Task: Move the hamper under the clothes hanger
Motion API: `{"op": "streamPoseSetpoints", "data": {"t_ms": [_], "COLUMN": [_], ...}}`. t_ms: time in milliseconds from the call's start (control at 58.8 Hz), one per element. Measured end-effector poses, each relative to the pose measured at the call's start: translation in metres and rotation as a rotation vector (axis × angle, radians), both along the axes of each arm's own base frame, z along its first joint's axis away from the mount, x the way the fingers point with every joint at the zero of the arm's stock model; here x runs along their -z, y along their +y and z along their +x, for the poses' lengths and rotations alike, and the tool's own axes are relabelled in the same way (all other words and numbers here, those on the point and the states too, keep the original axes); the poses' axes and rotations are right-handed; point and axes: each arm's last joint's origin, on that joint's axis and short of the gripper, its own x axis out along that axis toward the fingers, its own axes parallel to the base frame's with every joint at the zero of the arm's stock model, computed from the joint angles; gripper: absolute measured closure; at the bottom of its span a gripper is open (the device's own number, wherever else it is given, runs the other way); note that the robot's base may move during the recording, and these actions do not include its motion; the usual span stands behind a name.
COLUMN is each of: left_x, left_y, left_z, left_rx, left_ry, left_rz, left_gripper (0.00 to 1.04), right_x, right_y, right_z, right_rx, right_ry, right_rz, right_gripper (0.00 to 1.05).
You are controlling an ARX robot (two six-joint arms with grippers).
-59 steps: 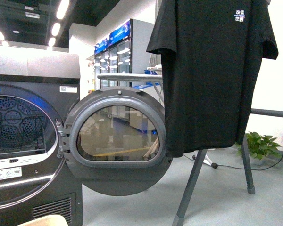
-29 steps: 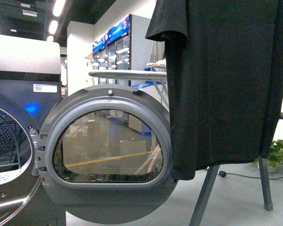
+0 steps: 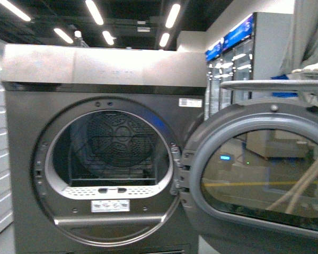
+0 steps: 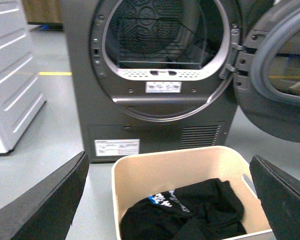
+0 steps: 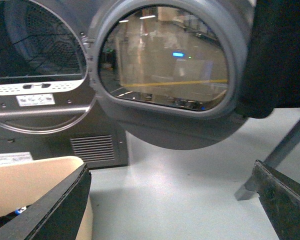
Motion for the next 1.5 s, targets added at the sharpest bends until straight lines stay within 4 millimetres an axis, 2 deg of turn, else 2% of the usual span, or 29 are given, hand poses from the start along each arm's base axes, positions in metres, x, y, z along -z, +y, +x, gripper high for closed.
{"op": "streamPoseSetpoints", "data": {"t_ms": [1293, 1395, 1446, 1497], "left_x": [0.000, 0.006, 0.005, -0.003], "left_y": [0.000, 0.000, 0.000, 0.000], "left_z": [0.000, 0.004, 0.008, 0.015], "left_rx": [-0.001, -0.073, -0.065, -0.057], "left_ry": [0.001, 0.227, 0.256, 0.237], "left_rz": [0.000, 0.018, 0.024, 0.028], "left_gripper": [0.07, 0.07, 0.07, 0.07], "right_x": [0.000, 0.001, 0.001, 0.003], "right_y": [0.000, 0.000, -0.001, -0.005], "right_z": [0.000, 0.000, 0.001, 0.008], "right_rx": [-0.001, 0.013, 0.126, 0.200], "right_ry": [0.000, 0.012, 0.125, 0.191], "right_rz": [0.000, 0.007, 0.048, 0.075], "right_gripper": [0.08, 0.08, 0.08, 0.08]}}
